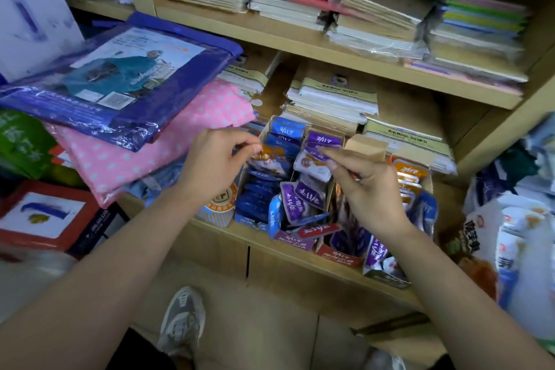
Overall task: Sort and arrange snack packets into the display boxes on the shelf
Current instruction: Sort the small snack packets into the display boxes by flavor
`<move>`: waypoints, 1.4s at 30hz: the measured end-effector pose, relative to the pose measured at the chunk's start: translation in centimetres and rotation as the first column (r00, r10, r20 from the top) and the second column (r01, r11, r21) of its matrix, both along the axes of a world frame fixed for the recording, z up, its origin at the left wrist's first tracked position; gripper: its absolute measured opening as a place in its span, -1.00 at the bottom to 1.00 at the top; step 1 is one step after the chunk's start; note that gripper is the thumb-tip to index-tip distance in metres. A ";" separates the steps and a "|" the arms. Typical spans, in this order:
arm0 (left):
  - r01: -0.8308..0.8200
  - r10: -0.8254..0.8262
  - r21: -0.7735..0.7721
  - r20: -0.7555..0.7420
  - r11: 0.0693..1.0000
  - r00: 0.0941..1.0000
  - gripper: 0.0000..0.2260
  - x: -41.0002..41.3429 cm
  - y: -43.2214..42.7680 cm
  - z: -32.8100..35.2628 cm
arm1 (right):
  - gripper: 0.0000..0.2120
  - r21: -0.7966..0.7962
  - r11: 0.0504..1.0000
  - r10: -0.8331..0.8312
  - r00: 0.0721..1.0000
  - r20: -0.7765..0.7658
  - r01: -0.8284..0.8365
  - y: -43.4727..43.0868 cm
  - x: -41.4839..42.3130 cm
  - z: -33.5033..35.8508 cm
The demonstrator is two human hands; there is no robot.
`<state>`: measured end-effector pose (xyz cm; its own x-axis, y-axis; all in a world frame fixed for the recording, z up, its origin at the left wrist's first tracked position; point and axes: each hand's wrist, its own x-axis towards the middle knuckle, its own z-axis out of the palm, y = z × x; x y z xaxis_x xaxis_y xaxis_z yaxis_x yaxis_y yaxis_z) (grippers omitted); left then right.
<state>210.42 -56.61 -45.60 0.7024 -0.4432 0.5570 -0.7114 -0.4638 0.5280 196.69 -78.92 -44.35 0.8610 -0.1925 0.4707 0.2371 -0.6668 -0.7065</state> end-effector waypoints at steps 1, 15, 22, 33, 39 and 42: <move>-0.021 0.021 -0.033 0.009 0.999 1.000 -0.92 0.0 0.0 0.2 | -0.73 -0.025 1.000 -0.009 0.998 0.054 0.011 0.0 -0.1 -0.1; -0.211 0.170 -0.311 -0.154 0.927 0.973 -0.86 -0.7 1.5 1.8 | -0.71 -0.076 0.997 0.022 0.999 -0.038 -0.025 -1.7 0.4 -1.7; -0.225 0.119 -0.404 -0.271 0.887 0.955 -0.89 -0.8 1.4 2.0 | -0.72 -0.163 0.976 0.064 0.904 -0.423 -0.145 -1.5 1.1 -1.2; -0.043 -0.180 -0.523 -0.368 0.852 0.912 -0.87 -2.0 -0.9 2.6 | -0.49 0.322 0.946 -0.010 0.997 -0.073 0.033 -2.4 -0.6 1.7; 0.193 -0.359 -0.478 -0.284 0.857 0.889 -0.78 -4.5 -4.1 3.1 | -0.57 0.102 0.993 0.083 0.982 -0.172 -0.066 -3.2 -2.4 3.6; 0.239 -0.404 -0.486 -0.270 0.841 0.874 -0.77 -5.6 -5.8 3.4 | -0.83 0.025 1.000 0.022 0.985 -0.169 -0.018 -4.1 -3.2 3.3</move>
<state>204.80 -62.44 -42.22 0.7440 -0.4561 0.4884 -0.5084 0.0880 0.8566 193.49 -83.04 -41.09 0.9317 -0.1840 0.3131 0.1253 -0.6462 -0.7528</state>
